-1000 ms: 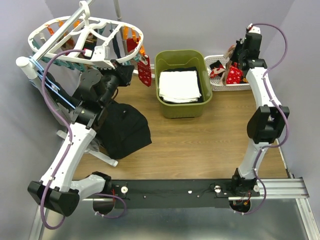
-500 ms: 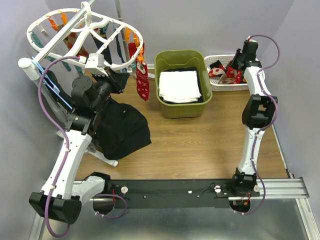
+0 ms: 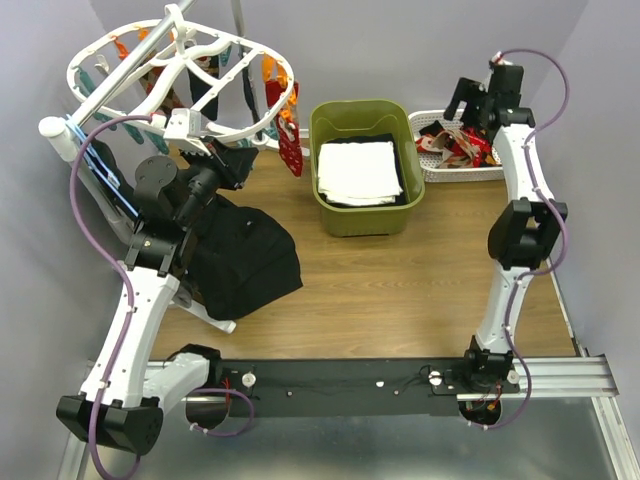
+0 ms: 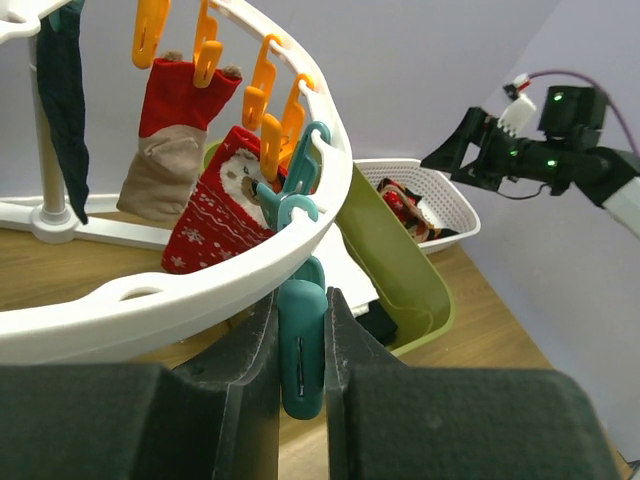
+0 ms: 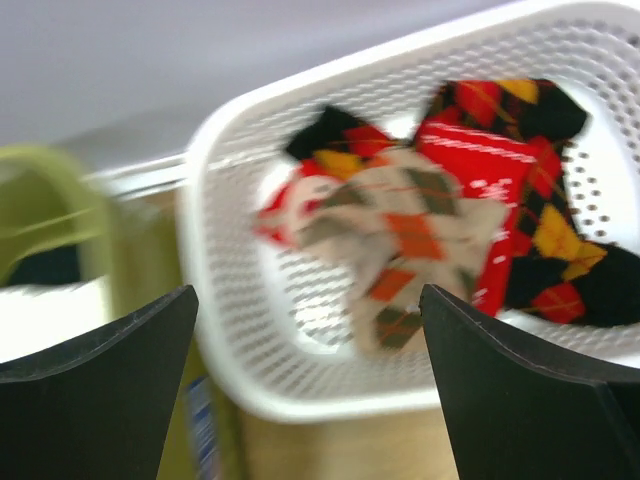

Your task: Remove the socks clipped to the hanger

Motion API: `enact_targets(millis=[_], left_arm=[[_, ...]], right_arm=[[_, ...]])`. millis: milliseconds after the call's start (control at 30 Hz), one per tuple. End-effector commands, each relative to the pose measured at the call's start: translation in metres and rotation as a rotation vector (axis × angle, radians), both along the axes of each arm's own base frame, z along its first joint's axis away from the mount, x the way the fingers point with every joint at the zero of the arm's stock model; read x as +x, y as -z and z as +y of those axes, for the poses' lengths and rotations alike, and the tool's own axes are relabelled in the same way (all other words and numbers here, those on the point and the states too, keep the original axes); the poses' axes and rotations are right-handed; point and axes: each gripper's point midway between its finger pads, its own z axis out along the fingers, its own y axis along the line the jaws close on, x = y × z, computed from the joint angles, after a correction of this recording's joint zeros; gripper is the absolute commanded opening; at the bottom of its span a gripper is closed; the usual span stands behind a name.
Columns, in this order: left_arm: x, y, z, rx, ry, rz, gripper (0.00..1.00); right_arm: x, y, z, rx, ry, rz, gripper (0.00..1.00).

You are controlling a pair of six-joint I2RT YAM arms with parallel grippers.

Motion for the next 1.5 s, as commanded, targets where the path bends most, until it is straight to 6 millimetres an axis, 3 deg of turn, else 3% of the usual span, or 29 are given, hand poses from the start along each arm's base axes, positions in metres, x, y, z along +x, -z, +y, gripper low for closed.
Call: enact_targets(millis=[0,33,67,100,133,167,200,233,267,300,367,400,500,600,800,1067,1200,1367,1467], left_arm=[[-0.015,-0.002,-0.005,-0.023,0.052,0.005,0.0],[-0.018,-0.006,-0.005,-0.028,0.056,-0.003,0.0],[-0.019,-0.007,-0.005,-0.032,0.058,-0.006,0.0],[-0.02,-0.008,-0.006,-0.035,0.061,-0.006,0.0],[-0.022,-0.011,-0.006,-0.041,0.065,-0.012,0.0],[-0.023,-0.012,-0.006,-0.044,0.068,-0.014,0.0],[-0.023,-0.013,-0.007,-0.047,0.07,-0.015,0.0],[-0.025,-0.015,-0.007,-0.05,0.072,-0.018,0.0],[-0.025,-0.015,-0.007,-0.053,0.075,-0.018,0.0],[-0.026,-0.016,-0.007,-0.054,0.076,-0.019,0.0],[-0.027,-0.016,-0.007,-0.059,0.079,-0.016,0.0],[-0.027,-0.016,-0.008,-0.062,0.081,-0.015,0.0],[-0.029,-0.016,-0.009,-0.071,0.09,-0.014,0.0],[-0.031,-0.017,-0.009,-0.079,0.095,-0.014,0.0],[-0.035,-0.021,-0.01,-0.092,0.102,-0.019,0.0],[-0.035,-0.018,-0.009,-0.086,0.095,-0.005,0.0],[-0.036,-0.017,-0.008,-0.079,0.094,-0.001,0.0],[-0.042,-0.017,-0.011,-0.058,0.121,-0.01,0.0],[-0.044,-0.016,-0.009,-0.047,0.112,-0.016,0.0]], right_arm=[[-0.054,-0.101,0.123,-0.016,-0.345,-0.183,1.0],[-0.072,-0.114,0.145,-0.006,-0.423,-0.227,1.0],[-0.083,-0.113,0.165,0.002,-0.48,-0.239,1.0],[-0.099,-0.115,0.198,0.015,-0.562,-0.261,1.0],[-0.109,-0.133,0.219,0.038,-0.629,-0.339,1.0],[-0.131,-0.122,0.233,0.061,-0.677,-0.332,1.0],[-0.152,-0.127,0.263,0.092,-0.748,-0.36,1.0],[-0.162,-0.136,0.279,0.108,-0.787,-0.426,1.0],[-0.181,-0.132,0.289,0.124,-0.821,-0.437,1.0],[-0.202,-0.13,0.316,0.141,-0.896,-0.452,1.0],[-0.223,-0.14,0.338,0.163,-0.967,-0.517,1.0],[-0.24,-0.134,0.354,0.172,-1.016,-0.512,1.0],[-0.264,-0.124,0.381,0.167,-1.111,-0.522,1.0],[-0.271,-0.111,0.399,0.139,-1.155,-0.505,1.0],[-0.241,-0.087,0.413,0.106,-1.096,-0.471,0.99],[-0.217,-0.076,0.427,0.115,-1.065,-0.499,0.84],[-0.213,-0.073,0.433,0.141,-1.062,-0.51,0.71],[-0.205,-0.081,0.431,0.154,-1.005,-0.52,0.43],[-0.207,-0.095,0.43,0.163,-1.008,-0.545,0.26]])
